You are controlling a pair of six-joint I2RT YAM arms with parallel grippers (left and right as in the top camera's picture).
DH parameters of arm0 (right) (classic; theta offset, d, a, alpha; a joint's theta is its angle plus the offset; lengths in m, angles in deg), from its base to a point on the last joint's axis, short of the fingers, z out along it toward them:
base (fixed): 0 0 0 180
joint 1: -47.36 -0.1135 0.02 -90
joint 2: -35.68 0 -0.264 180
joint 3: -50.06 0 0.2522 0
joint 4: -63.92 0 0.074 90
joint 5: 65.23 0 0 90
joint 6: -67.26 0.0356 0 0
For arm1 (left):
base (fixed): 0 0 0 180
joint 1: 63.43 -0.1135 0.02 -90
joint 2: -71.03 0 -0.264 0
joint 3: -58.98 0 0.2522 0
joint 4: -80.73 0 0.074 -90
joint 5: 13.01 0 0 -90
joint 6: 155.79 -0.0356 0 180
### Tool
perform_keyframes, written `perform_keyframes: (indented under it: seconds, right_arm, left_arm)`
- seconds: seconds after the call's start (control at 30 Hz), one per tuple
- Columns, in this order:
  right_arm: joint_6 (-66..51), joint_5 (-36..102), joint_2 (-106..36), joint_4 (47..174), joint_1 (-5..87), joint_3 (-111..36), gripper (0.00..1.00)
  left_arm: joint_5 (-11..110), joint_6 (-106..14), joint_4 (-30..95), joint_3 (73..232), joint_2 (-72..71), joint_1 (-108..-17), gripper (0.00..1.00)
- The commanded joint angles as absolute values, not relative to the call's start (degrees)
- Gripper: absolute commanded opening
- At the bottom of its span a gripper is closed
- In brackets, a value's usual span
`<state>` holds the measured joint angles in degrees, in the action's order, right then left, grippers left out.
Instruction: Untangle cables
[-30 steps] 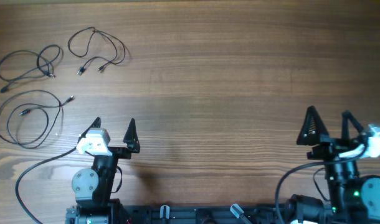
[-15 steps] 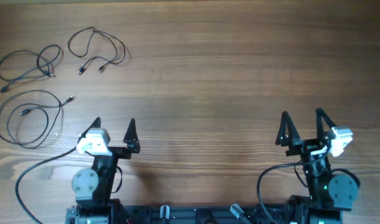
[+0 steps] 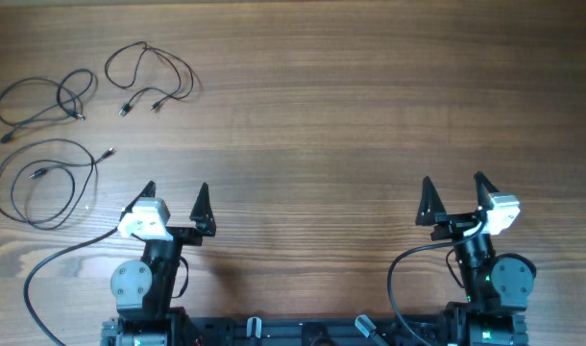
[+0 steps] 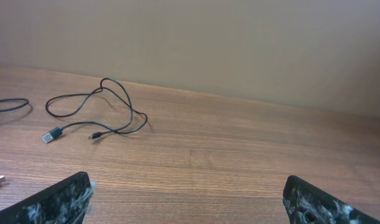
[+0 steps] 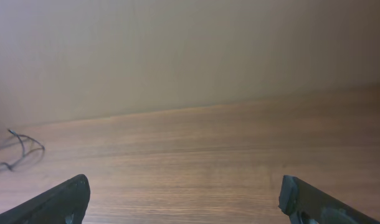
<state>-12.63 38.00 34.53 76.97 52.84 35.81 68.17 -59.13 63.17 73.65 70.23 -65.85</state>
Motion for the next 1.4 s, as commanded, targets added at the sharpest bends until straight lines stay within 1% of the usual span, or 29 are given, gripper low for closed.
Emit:
perform_keyframes:
  seconds: [0.0, 0.23, 0.33, 0.77, 1.37]
  right_arm:
    - [-19.0, 36.1, 35.5, 76.9, 52.3, 36.0, 1.00]
    - [-19.6, 34.5, 35.5, 77.0, 52.2, 36.0, 1.00]
    - [-14.1, 30.0, 35.5, 77.4, 52.2, 36.0, 1.00]
    - [-12.1, 29.7, 35.5, 77.5, 52.2, 36.0, 1.00]
    - [-12.1, 29.7, 35.5, 77.5, 52.2, 36.0, 1.00]
  left_arm:
    - [67.5, -60.2, 63.4, 73.1, 70.8, -65.8, 1.00]
    - [67.5, -60.2, 63.4, 73.1, 70.8, -65.8, 1.00]
    - [67.5, -60.2, 63.4, 73.1, 70.8, -65.8, 1.00]
    - [67.5, -60.2, 63.4, 73.1, 70.8, -65.8, 1.00]
    - [67.5, -60.2, 63.4, 73.1, 70.8, -65.8, 1.00]
